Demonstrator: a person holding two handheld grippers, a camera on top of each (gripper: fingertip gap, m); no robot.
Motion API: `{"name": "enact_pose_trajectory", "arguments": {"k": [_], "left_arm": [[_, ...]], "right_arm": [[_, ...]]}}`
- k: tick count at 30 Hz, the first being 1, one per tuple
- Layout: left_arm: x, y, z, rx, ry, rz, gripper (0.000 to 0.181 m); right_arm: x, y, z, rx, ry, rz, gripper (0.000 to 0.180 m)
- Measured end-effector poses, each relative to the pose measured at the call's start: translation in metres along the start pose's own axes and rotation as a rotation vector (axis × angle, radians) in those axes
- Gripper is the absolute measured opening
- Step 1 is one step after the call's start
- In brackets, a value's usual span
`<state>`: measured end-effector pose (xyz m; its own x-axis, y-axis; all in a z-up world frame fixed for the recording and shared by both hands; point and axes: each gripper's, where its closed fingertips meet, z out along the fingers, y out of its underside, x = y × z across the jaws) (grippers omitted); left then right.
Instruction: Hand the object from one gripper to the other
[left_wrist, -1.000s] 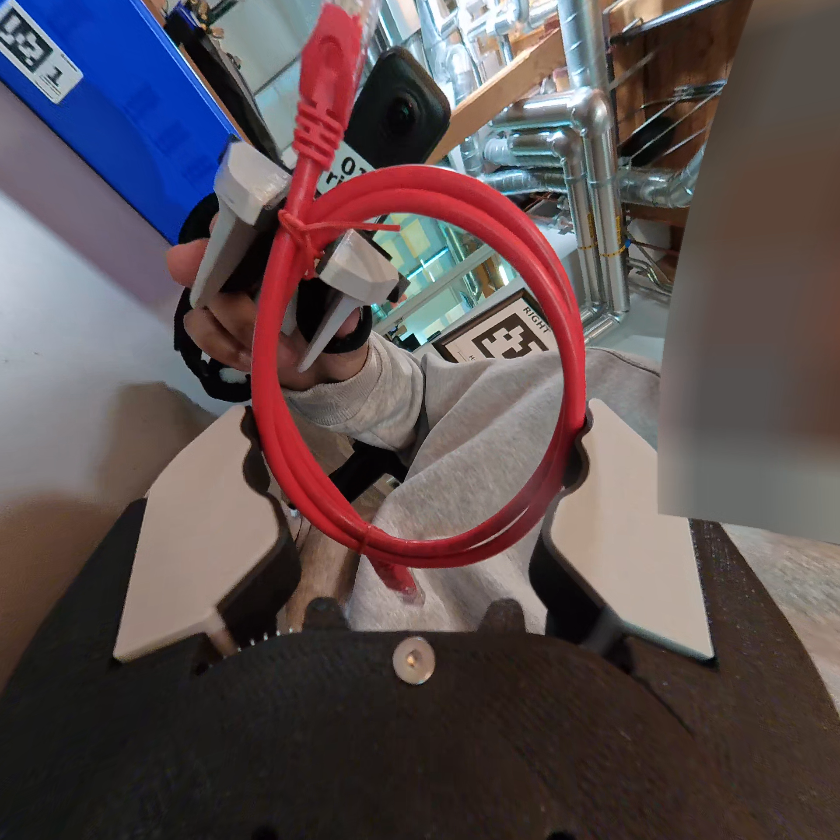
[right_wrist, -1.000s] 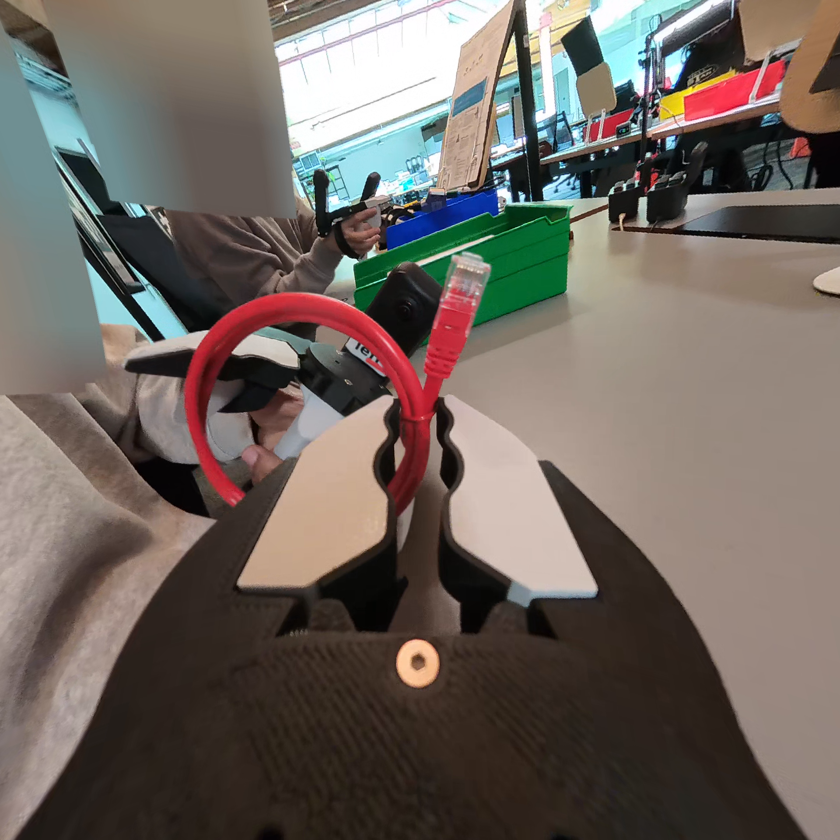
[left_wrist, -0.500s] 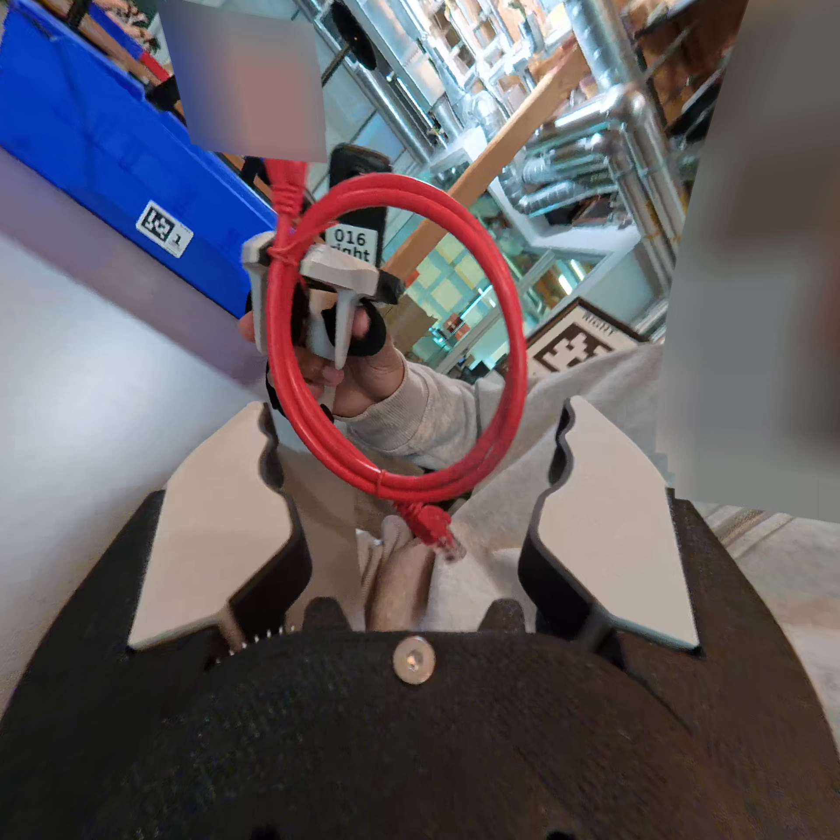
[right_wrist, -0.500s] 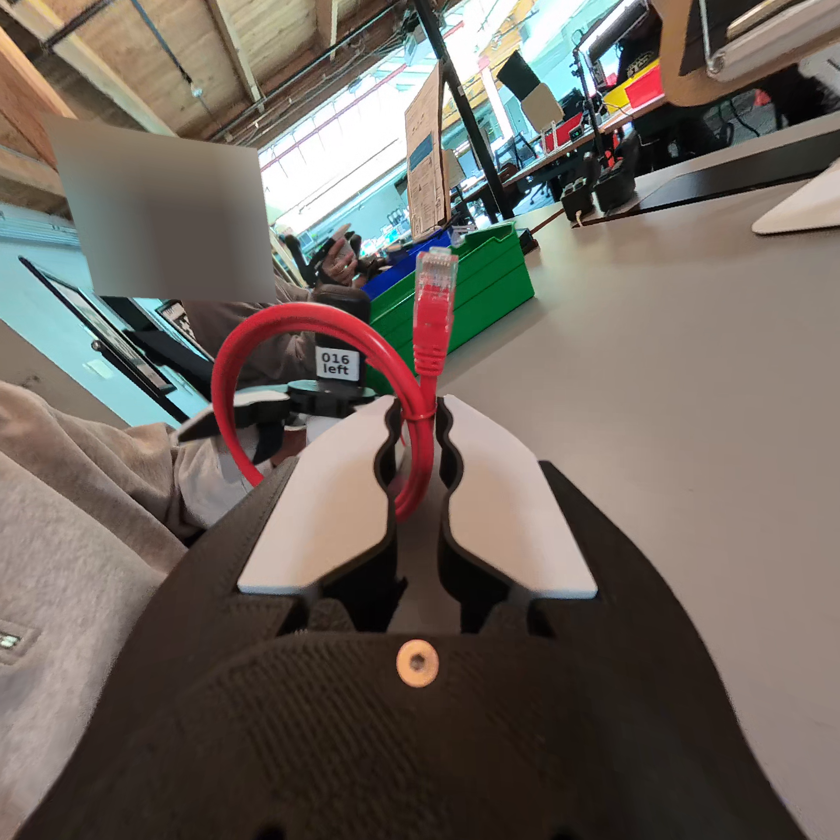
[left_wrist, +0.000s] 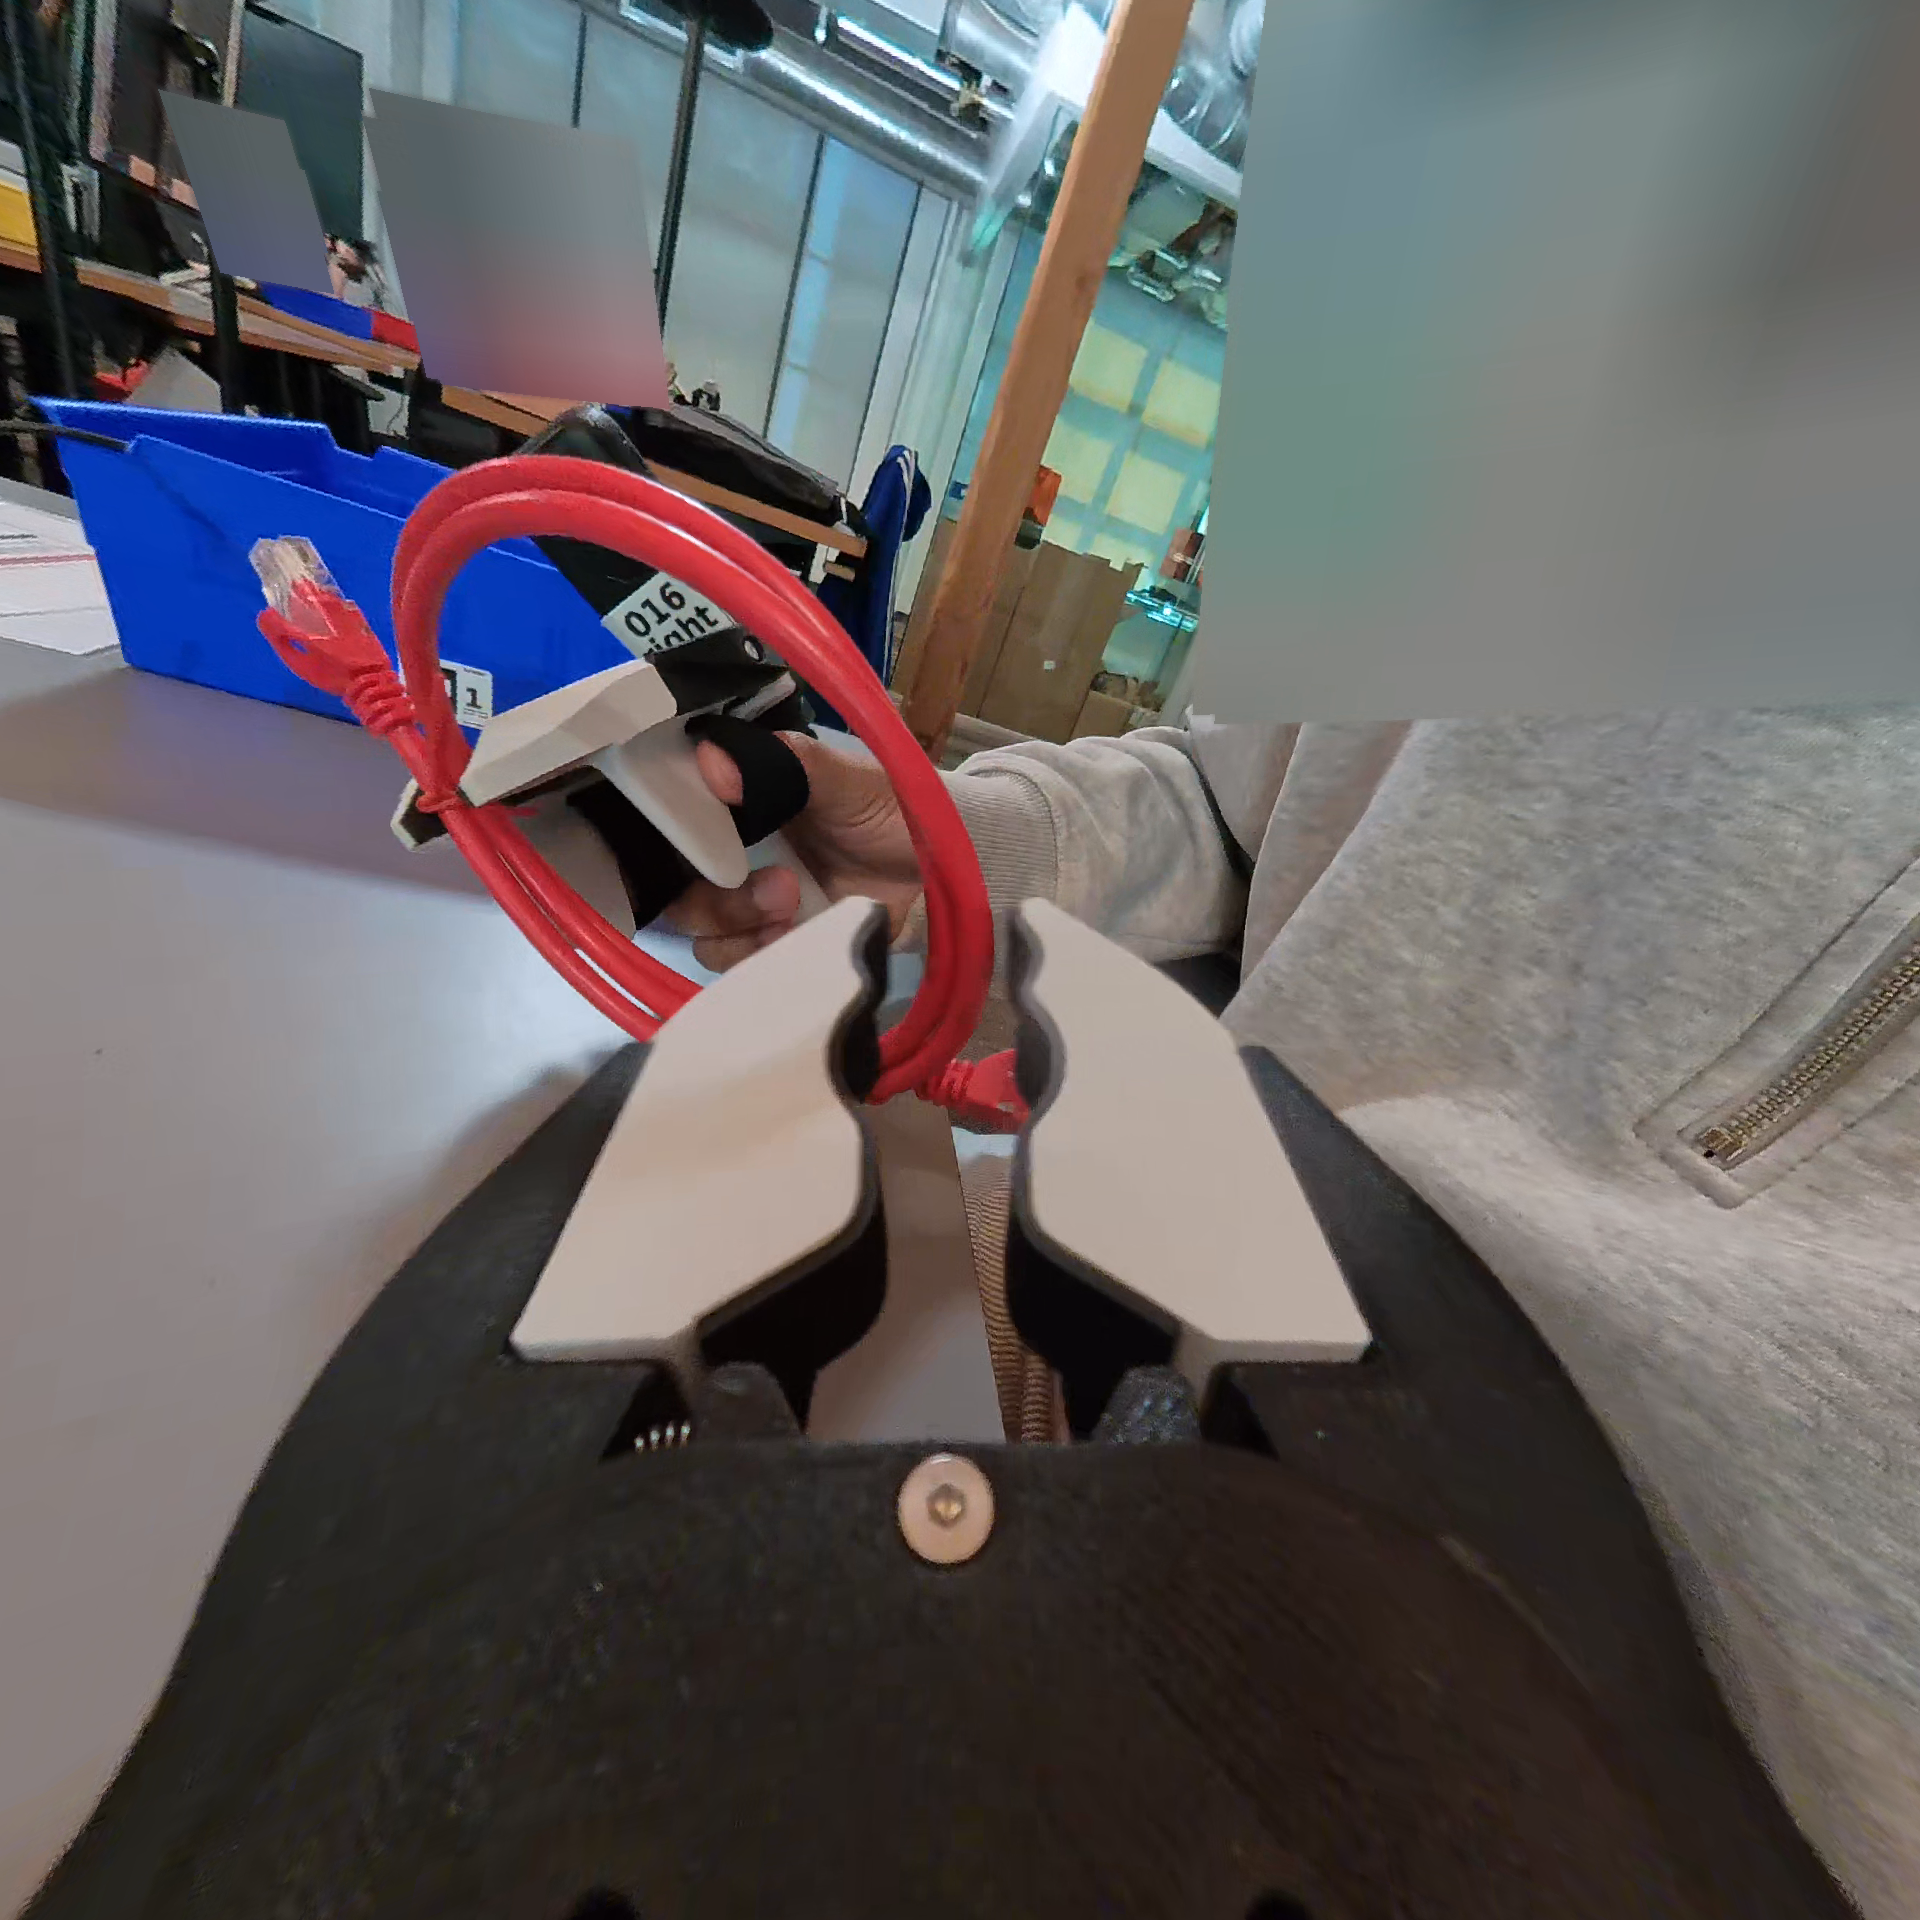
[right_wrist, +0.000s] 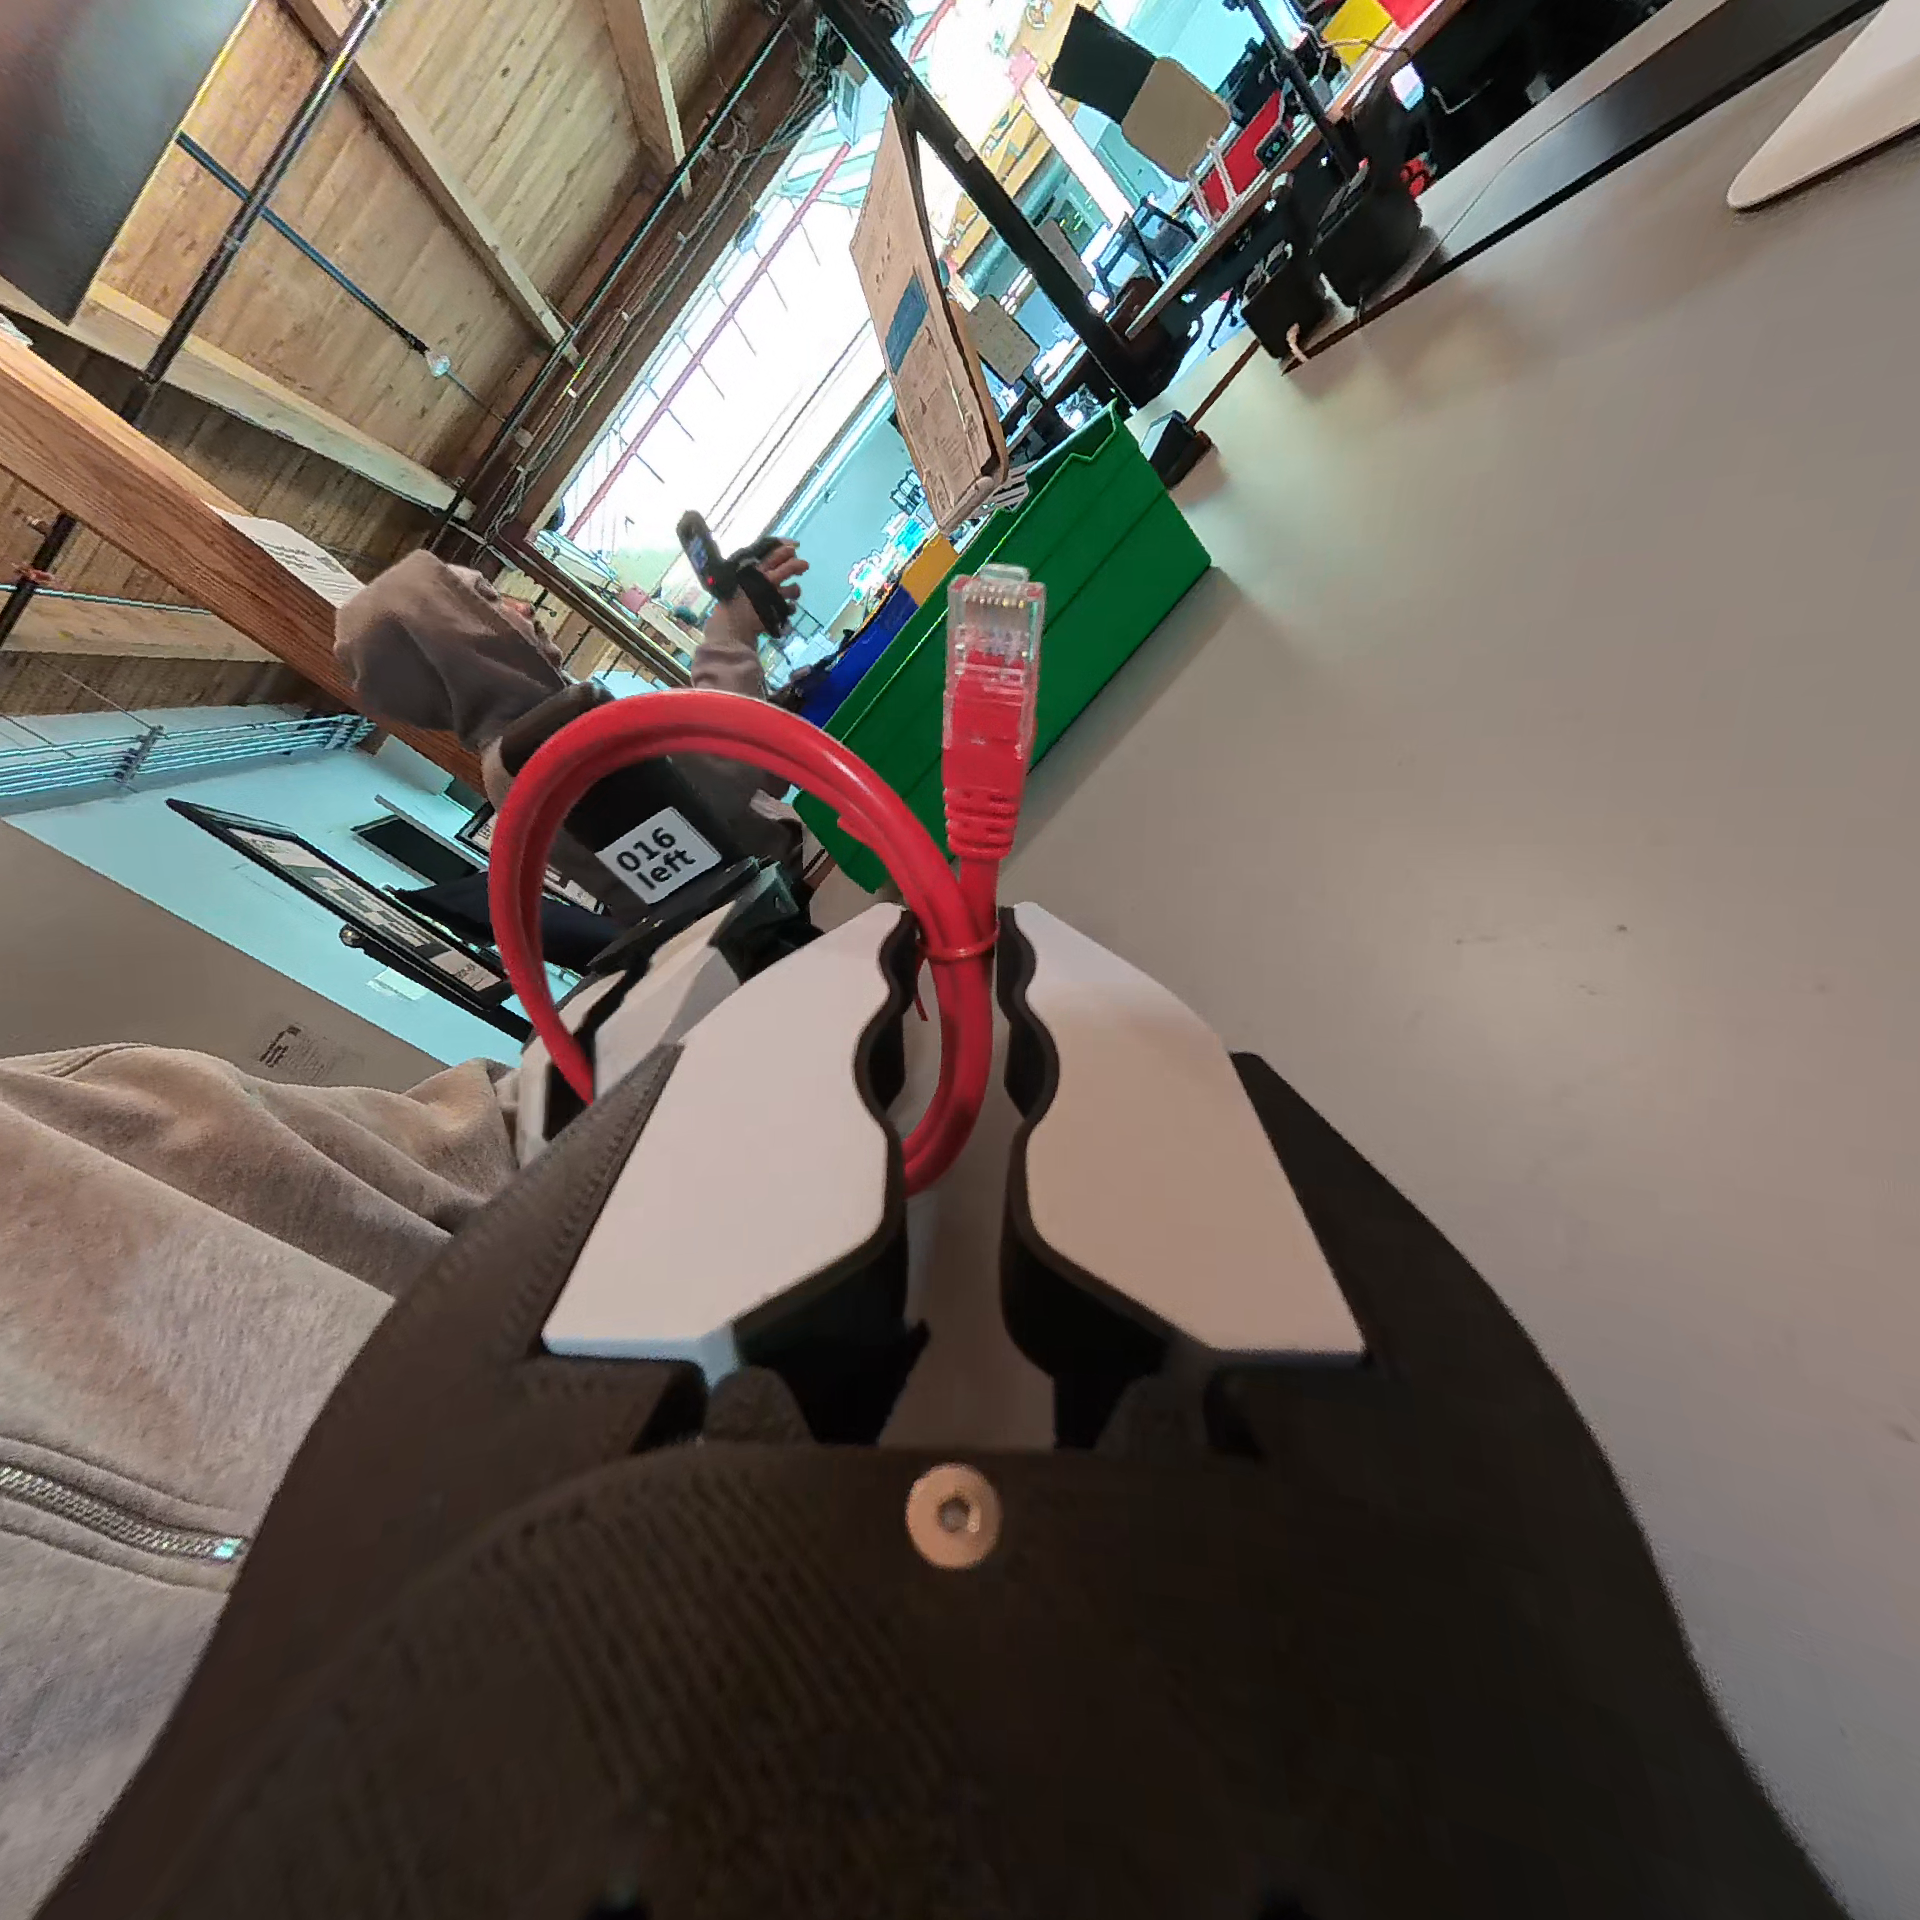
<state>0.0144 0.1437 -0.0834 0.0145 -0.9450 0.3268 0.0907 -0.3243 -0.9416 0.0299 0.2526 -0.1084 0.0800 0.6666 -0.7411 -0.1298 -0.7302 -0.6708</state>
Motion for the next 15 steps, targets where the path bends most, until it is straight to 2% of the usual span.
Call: {"name": "enact_pose_trajectory", "arguments": {"k": [1, 8, 12, 15], "left_arm": [[0.001, -0.001, -0.001, 0.005, 0.010, 0.001, 0.010], [0.002, -0.013, -0.006, 0.080, 0.045, -0.072, 0.008], [0.001, -0.024, -0.011, 0.149, 0.064, -0.128, 0.008], [-0.002, -0.032, -0.016, 0.210, 0.074, -0.182, 0.008]], "right_arm": [[0.000, 0.000, 0.000, 0.002, -0.002, 0.002, 0.015], [0.000, 0.003, 0.002, 0.006, -0.036, 0.030, 0.016], [0.006, -0.010, -0.002, 0.105, 0.001, -0.008, 0.043], [0.013, -0.019, -0.008, 0.159, 0.041, -0.023, 0.053]]}}
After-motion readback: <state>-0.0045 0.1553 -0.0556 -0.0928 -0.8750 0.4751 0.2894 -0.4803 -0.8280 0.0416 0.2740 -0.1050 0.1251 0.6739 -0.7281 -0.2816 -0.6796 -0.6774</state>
